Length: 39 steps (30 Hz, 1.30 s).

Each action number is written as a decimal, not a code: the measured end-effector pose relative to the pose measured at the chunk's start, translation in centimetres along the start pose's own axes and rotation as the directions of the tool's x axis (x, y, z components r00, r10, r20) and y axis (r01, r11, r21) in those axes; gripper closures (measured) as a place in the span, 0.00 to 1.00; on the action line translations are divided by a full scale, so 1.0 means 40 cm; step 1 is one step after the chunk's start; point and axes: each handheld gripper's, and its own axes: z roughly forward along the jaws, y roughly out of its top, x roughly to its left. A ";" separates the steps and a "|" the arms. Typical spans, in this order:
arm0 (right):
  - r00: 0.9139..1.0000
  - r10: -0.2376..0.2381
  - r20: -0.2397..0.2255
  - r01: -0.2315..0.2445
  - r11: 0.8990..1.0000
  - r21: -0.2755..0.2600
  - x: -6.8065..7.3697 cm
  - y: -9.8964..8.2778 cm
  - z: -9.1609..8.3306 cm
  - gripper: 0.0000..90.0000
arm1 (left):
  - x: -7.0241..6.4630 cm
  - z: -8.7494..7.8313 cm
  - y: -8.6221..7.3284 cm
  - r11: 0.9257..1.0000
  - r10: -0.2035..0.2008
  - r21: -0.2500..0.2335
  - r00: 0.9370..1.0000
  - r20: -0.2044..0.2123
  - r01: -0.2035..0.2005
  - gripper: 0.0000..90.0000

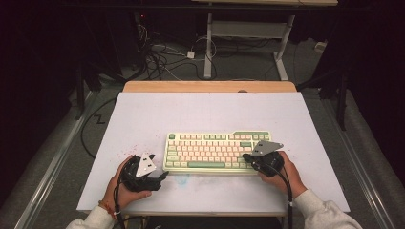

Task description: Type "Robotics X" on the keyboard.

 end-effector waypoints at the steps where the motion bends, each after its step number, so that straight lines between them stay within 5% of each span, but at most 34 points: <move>1: 1.000 0.002 -0.001 -0.002 1.000 0.000 0.000 0.000 0.000 1.00 | -0.001 -0.001 0.001 1.000 -0.002 -0.002 1.000 -0.002 0.002 0.33; 10: 1.000 0.000 0.004 0.000 1.000 -0.010 0.001 -0.005 0.000 1.00 | 0.009 -0.016 0.018 0.999 -0.035 -0.021 0.997 0.062 0.036 0.80; 15: 1.000 0.003 0.009 -0.003 1.000 -0.015 0.003 -0.006 0.000 1.00 | 0.008 -0.012 0.028 1.000 -0.014 -0.004 0.997 0.073 0.015 0.96; 39: 1.000 -0.001 0.014 0.001 1.000 -0.024 0.005 -0.010 0.000 1.00 | 0.001 0.047 0.133 0.999 0.023 0.020 0.993 0.115 -0.026 0.97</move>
